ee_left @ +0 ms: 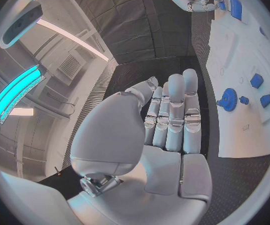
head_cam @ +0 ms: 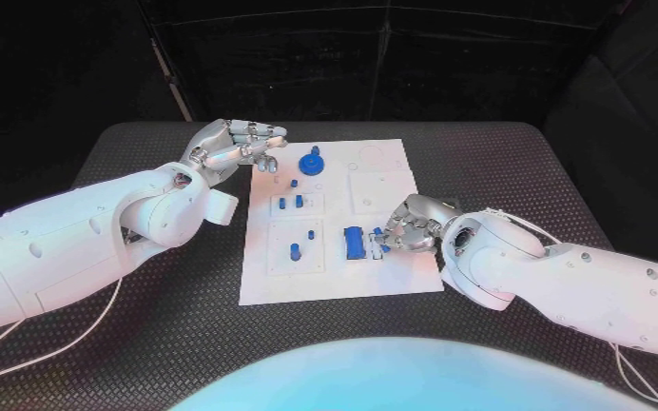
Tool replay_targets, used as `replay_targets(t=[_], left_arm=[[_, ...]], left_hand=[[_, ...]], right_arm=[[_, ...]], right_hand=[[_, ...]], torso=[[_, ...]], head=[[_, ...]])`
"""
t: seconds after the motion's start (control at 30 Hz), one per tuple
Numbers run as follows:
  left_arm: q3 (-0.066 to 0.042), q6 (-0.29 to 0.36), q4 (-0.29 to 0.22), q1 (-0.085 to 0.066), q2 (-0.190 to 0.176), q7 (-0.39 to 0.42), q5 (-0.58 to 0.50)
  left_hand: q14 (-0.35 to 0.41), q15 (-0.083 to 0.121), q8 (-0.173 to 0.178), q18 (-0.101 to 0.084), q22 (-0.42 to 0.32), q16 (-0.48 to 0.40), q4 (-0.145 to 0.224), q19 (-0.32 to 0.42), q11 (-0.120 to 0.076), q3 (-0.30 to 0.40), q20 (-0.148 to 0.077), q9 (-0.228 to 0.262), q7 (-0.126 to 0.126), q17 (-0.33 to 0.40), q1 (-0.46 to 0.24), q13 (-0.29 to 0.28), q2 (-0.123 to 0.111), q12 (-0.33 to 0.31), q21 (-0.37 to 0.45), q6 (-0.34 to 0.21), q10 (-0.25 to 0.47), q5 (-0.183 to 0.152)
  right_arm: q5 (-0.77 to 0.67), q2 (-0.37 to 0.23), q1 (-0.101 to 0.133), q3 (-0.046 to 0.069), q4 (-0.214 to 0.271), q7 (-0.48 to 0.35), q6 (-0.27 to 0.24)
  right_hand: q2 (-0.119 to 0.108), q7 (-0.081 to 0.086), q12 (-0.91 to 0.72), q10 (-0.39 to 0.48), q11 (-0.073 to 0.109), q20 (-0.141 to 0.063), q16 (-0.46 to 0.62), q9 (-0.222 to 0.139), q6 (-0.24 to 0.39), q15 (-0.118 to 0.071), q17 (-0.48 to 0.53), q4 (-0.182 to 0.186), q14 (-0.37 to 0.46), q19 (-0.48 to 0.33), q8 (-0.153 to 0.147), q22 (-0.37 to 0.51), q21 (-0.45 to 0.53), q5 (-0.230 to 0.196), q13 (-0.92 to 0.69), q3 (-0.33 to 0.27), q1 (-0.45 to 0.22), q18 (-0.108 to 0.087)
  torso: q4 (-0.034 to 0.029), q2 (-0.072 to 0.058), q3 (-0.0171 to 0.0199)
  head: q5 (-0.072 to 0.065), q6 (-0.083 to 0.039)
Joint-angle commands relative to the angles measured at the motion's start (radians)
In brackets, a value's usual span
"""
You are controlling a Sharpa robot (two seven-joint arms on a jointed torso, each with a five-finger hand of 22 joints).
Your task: Assemble the parts on the task board
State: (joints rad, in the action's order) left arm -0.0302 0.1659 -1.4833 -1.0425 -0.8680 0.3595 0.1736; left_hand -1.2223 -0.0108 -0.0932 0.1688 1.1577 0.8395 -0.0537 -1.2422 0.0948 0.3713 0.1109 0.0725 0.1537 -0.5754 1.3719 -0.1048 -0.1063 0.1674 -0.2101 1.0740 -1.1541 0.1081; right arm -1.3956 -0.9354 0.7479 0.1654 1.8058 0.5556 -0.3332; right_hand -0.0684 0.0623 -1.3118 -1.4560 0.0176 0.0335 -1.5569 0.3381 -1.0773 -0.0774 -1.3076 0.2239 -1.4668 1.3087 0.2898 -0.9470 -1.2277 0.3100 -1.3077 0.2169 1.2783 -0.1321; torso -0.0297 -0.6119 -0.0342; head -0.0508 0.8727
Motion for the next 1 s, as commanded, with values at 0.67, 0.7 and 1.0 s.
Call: replay_targets(t=[0.67,0.7,1.0], left_arm=[[-0.001,-0.014,0.000,-0.001,0.003,0.001,-0.004],[-0.001,-0.014,0.000,-0.001,0.003,0.001,-0.004],[-0.001,-0.015,-0.001,-0.001,0.003,0.001,-0.004]], left_hand=[[0.007,-0.003,0.005,0.012,-0.002,-0.004,0.002,-0.003,-0.002,-0.006,0.004,-0.001,0.005,0.001,-0.003,-0.001,0.007,0.004,0.006,-0.005,0.008,-0.004],[0.007,-0.003,0.005,0.012,-0.002,-0.004,0.002,-0.003,-0.002,-0.006,0.004,-0.001,0.005,0.001,-0.003,-0.001,0.007,0.004,0.006,-0.005,0.008,-0.004],[0.007,-0.003,0.005,0.012,-0.002,-0.004,0.002,-0.003,-0.002,-0.006,0.004,-0.001,0.005,0.001,-0.003,-0.001,0.007,0.004,0.006,-0.005,0.008,-0.004]], right_arm=[[0.011,0.015,0.002,0.000,-0.009,0.018,0.061],[0.011,0.015,0.002,0.000,-0.010,0.018,0.060],[0.011,0.022,0.002,0.000,-0.017,0.009,0.052]], right_hand=[[-0.021,-0.009,-0.010,-0.010,0.004,-0.006,-0.006,0.022,-0.022,-0.006,-0.247,0.027,-0.100,0.006,0.014,-0.003,-0.006,0.063,-0.059,-0.039,-0.064,0.017],[-0.024,-0.008,-0.010,-0.010,0.003,-0.006,-0.006,0.024,-0.022,-0.005,-0.247,0.030,-0.100,0.006,0.015,-0.003,-0.006,0.062,-0.060,-0.046,-0.071,0.017],[-0.029,-0.006,-0.007,-0.009,0.001,-0.004,-0.005,0.035,-0.018,-0.004,-0.245,0.050,-0.100,0.004,0.014,0.001,-0.002,0.051,-0.059,-0.112,-0.109,0.016]], torso=[[0.0020,-0.001,0.0008],[0.0020,-0.001,0.0008],[0.0011,0.000,0.0003]], head=[[-0.001,0.000],[0.000,0.000],[0.000,0.000]])
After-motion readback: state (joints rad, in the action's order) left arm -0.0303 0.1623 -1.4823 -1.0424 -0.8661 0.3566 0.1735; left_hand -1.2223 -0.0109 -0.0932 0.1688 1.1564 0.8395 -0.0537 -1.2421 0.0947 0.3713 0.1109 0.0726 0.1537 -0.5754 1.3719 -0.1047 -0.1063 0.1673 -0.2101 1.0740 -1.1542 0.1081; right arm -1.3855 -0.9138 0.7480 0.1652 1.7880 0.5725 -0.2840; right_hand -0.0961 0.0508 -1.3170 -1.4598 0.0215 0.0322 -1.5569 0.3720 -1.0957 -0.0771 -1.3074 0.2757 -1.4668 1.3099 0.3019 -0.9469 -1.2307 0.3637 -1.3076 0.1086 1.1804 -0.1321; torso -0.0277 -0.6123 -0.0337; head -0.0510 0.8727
